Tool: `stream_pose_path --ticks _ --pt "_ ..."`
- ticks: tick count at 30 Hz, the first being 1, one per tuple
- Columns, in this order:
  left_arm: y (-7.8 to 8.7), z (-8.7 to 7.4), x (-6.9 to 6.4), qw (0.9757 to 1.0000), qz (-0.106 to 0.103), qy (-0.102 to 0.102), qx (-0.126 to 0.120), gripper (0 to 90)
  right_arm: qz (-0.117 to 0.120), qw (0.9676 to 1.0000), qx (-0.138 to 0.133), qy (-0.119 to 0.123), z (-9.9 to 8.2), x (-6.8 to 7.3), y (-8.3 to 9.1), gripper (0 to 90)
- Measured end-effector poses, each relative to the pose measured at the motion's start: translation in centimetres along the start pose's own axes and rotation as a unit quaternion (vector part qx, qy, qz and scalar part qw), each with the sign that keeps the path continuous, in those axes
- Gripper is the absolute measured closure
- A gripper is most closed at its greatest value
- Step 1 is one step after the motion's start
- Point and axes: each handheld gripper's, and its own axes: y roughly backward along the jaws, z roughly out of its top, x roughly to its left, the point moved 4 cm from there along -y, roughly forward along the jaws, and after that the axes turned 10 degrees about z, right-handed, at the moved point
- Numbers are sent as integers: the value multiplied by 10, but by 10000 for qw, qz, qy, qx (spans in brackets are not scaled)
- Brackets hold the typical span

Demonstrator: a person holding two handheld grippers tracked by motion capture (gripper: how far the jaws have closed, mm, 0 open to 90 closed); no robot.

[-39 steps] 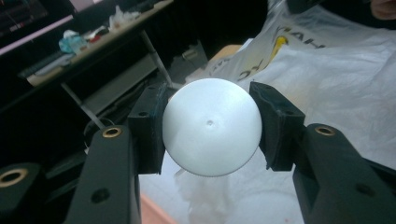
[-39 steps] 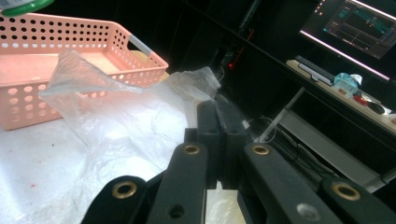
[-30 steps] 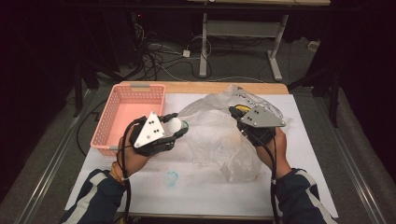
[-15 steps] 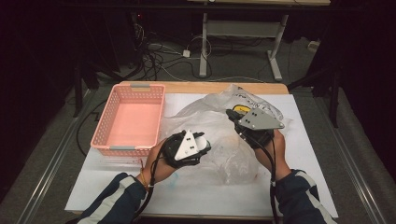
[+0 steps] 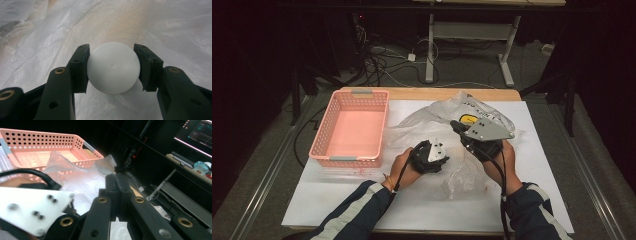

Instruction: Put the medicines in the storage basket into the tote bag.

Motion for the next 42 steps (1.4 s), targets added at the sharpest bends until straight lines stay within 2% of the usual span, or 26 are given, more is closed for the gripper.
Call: stream_pose_path --ticks 1,6,9,12,14,16,19,22,24,27,31,32,34,36,39,42 --pt "-4 0 0 10000 -26 31 20 484 6 10000 0 -7 0 0 0 900" --pt "-14 3 5 9997 118 202 -23 481 47 10000 4 -47 -1 0 0 900" --pt "-12 2 6 9997 95 226 -24 475 53 10000 22 -68 -2 -1 0 900" --pt "-2 4 9 9993 101 328 -149 387 65 9999 47 -89 -3 -2 0 900" --pt "9 7 9 9992 170 261 -257 368 63 9999 78 -92 -5 -2 -1 900" --pt "23 7 7 9994 203 -33 -266 349 46 9999 122 -109 -6 -3 -2 900" --pt "52 5 3 9977 312 -458 -385 321 26 9998 163 -118 -8 -5 -1 900" --pt "85 -2 9 9949 591 -546 -601 298 7 9997 211 -128 -11 -7 -1 900" --pt "107 -7 18 9936 768 -426 -710 297 -10 9996 239 -137 -12 -8 -1 900" --pt "130 -17 35 9914 1087 -85 -723 271 -16 9995 281 -142 -13 -8 0 900" --pt "147 -26 59 9851 1574 256 -640 239 -56 9993 345 -121 -15 -8 2 900" --pt "149 -26 65 9837 1637 377 -640 237 -69 9992 361 -121 -15 -9 3 900" --pt "149 -29 74 9826 1691 528 -554 210 -87 9992 374 -121 -17 -10 6 900" --pt "142 -32 77 9867 1437 679 -354 193 -119 9991 375 -144 -18 -12 9 900" --pt "126 -36 76 9903 1256 596 -60 203 -141 9990 372 -187 -20 -14 12 900" --pt "112 -37 77 9904 1218 627 202 247 -134 9990 372 -226 -22 -16 13 900"
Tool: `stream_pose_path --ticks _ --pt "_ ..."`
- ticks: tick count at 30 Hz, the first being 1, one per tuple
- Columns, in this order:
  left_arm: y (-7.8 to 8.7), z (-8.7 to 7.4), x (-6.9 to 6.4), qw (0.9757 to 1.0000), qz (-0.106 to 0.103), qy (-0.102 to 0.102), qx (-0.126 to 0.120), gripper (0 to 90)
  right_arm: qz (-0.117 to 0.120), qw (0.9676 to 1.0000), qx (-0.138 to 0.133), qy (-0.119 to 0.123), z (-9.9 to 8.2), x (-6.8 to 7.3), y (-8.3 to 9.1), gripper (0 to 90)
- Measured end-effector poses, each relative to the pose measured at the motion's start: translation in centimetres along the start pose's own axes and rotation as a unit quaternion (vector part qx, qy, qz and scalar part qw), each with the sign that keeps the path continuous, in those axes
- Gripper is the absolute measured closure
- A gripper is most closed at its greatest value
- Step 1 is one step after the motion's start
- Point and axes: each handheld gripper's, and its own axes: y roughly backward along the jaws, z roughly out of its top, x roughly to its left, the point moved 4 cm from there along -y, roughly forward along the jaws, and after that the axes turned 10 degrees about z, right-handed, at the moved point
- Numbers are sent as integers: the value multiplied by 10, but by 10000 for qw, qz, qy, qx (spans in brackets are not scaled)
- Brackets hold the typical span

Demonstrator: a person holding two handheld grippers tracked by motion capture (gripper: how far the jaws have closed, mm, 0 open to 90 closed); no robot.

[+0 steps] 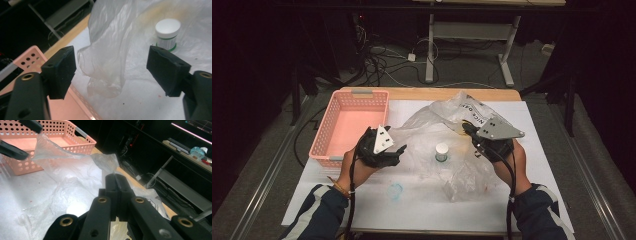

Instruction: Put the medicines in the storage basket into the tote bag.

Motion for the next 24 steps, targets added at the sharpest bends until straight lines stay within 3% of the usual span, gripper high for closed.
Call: stream_pose_path --ticks 3,8,11,18,22,24 --pt "-10 0 2 9998 -108 29 139 342 1 10000 6 -21 -2 -1 2 900" --pt "-15 -1 2 9990 -403 44 190 691 48 10000 7 -56 -7 -3 0 891" --pt "-11 0 1 9990 -438 34 116 816 70 10000 35 -37 -8 -1 -3 830" --pt "-8 -2 -2 9990 -452 -2 57 848 89 9998 -133 -85 -7 7 5 640" --pt "-9 -4 -4 9990 -440 -33 65 854 124 9993 -284 -219 -9 10 16 478" --pt "-9 -4 -5 9989 -456 -57 72 855 251 9988 -345 -250 -11 14 22 409"
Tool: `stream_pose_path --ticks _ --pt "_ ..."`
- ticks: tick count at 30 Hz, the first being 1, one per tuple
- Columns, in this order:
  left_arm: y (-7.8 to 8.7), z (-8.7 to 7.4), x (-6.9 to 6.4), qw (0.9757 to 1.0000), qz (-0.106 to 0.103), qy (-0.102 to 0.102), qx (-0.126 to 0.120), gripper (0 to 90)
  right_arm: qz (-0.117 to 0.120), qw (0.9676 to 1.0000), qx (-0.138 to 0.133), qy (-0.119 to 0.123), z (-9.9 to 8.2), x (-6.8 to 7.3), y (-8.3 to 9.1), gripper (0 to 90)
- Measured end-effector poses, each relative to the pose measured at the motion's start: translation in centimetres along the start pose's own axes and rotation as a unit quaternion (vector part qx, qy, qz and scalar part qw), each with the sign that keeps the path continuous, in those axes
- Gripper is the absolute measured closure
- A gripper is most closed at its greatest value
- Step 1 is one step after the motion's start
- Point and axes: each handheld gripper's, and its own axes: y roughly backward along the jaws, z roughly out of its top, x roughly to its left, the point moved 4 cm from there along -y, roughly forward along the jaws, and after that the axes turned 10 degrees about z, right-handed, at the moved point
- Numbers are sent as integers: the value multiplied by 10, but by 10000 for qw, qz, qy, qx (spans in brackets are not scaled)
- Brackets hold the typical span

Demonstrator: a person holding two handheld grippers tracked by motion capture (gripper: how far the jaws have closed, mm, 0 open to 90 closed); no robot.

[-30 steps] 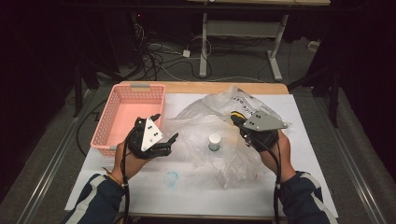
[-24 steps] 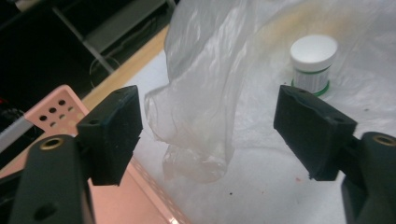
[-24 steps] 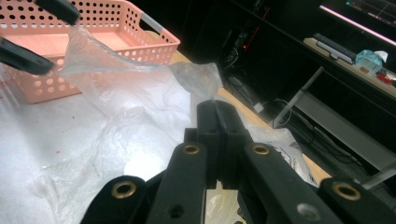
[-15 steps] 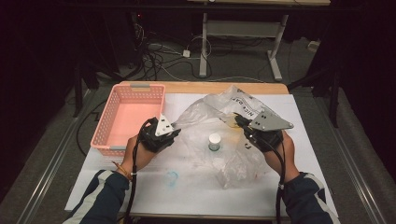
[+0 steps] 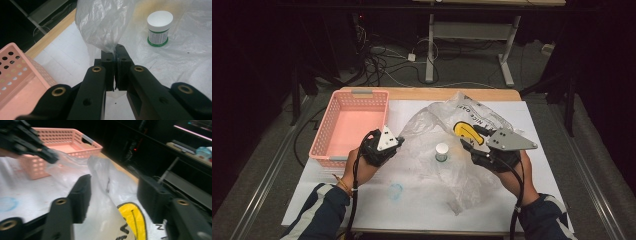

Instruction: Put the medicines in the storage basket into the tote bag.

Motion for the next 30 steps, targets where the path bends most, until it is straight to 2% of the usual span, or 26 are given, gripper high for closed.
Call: stream_pose_path --ticks 4,8,10,13,17,20,22,26,28,30 --pt "-3 -2 -1 9999 -27 -89 45 861 188 9998 86 -43 -9 10 11 291" --pt "-6 -5 -2 9998 -54 -126 109 863 542 9982 260 -68 -23 24 22 197" --pt "-6 -6 -2 9999 -41 -122 108 863 764 9965 331 -75 -32 33 27 181" --pt "-7 -7 -3 9999 -32 -131 106 863 950 9946 396 -117 -47 47 30 170" --pt "-8 -8 -5 9997 -34 -170 145 862 1231 9896 738 -121 -72 66 29 166" --pt "-9 -9 -6 9997 -46 -170 146 862 1455 9833 1060 -275 -90 74 22 164" --pt "-9 -8 -6 9997 -52 -189 141 862 1482 9785 1419 -205 -102 77 12 162" --pt "-9 -8 -8 9997 -61 -201 134 862 1574 9706 1812 -183 -117 78 -2 163" --pt "-10 -9 -8 9996 -79 -206 159 861 1453 9699 1943 -216 -123 76 -6 185" --pt "-12 -11 -9 9996 -100 -207 186 862 1553 9671 2009 -169 -128 74 -9 189"
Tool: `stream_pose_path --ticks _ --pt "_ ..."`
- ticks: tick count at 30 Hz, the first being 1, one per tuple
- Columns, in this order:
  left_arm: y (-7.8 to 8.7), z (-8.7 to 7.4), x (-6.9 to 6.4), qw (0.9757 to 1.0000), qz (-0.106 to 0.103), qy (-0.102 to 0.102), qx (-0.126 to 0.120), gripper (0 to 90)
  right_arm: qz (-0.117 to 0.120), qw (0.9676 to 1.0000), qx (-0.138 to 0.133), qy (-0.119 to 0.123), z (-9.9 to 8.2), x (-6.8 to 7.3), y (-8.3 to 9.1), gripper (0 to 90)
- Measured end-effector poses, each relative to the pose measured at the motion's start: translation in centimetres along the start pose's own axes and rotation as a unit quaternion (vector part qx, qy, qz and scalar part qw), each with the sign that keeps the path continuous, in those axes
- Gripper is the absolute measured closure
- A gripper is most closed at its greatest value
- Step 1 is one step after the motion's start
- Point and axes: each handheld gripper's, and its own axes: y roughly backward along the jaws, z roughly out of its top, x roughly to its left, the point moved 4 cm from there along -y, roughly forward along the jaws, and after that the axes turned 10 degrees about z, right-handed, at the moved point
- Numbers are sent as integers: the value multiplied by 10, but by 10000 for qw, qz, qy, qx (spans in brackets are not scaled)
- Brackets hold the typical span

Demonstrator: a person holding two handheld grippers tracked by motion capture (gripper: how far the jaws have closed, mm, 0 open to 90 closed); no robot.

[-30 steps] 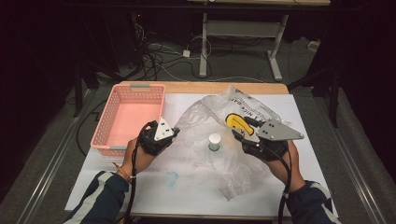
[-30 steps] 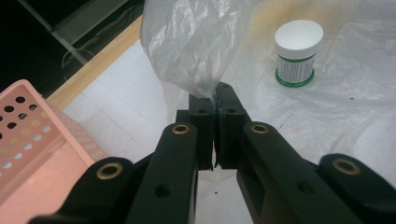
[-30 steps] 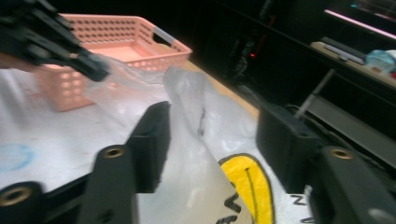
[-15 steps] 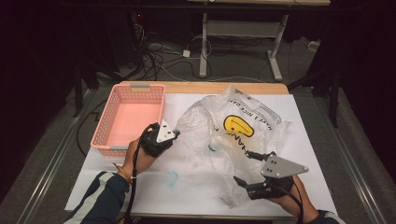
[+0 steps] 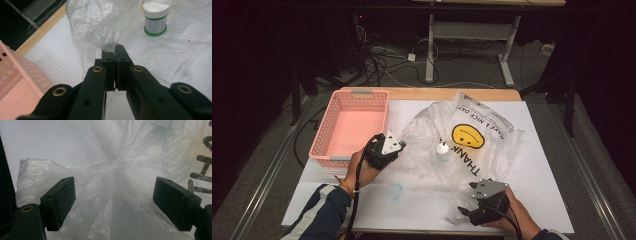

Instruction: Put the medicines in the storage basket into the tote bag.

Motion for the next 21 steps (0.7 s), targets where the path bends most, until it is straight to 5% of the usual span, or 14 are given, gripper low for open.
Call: stream_pose_path --ticks 3,8,11,15,21 --pt "-1 0 -2 10000 -33 -48 18 861 -63 9997 193 -98 -5 -4 -5 251" --pt "-1 0 -3 10000 -60 -55 6 861 342 9990 24 -277 -8 -11 -3 545" --pt "-1 -1 -2 10000 -66 -10 -18 861 289 9994 54 -191 -6 -15 -3 711" --pt "1 0 -1 10000 -47 -2 -69 861 -91 9999 26 -92 -2 -17 0 878" --pt "8 0 4 9998 20 45 -186 861 -490 9972 -550 151 13 -14 17 895"
